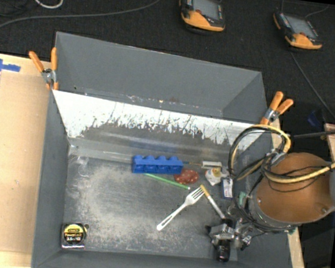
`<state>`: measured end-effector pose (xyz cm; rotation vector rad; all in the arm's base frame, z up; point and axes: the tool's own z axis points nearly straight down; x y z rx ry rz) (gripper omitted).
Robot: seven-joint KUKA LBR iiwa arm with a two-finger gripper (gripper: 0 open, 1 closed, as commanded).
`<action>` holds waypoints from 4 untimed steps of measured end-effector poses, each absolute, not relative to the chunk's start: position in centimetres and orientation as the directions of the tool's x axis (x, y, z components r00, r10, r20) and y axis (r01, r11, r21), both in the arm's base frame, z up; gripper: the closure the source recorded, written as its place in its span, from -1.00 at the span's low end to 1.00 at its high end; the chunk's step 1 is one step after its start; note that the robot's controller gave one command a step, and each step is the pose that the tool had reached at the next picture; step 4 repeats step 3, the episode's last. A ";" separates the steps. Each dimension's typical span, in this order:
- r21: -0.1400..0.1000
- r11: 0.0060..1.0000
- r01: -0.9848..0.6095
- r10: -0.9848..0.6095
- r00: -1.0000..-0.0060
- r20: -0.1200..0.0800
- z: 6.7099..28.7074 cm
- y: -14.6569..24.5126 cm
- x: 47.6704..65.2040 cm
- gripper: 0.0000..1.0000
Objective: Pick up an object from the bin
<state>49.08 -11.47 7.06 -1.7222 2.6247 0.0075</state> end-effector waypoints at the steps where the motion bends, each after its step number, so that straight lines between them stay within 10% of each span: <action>1: 0.008 0.400 -0.916 -0.916 -0.400 -0.005 8.7 -11.4 48.9 1.00; 4: 0.008 0.404 -0.915 -0.915 -0.404 -0.006 11.9 -11.2 49.0 1.00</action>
Offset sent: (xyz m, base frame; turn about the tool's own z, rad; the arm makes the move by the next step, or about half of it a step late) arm -0.0018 0.0010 0.0207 0.0018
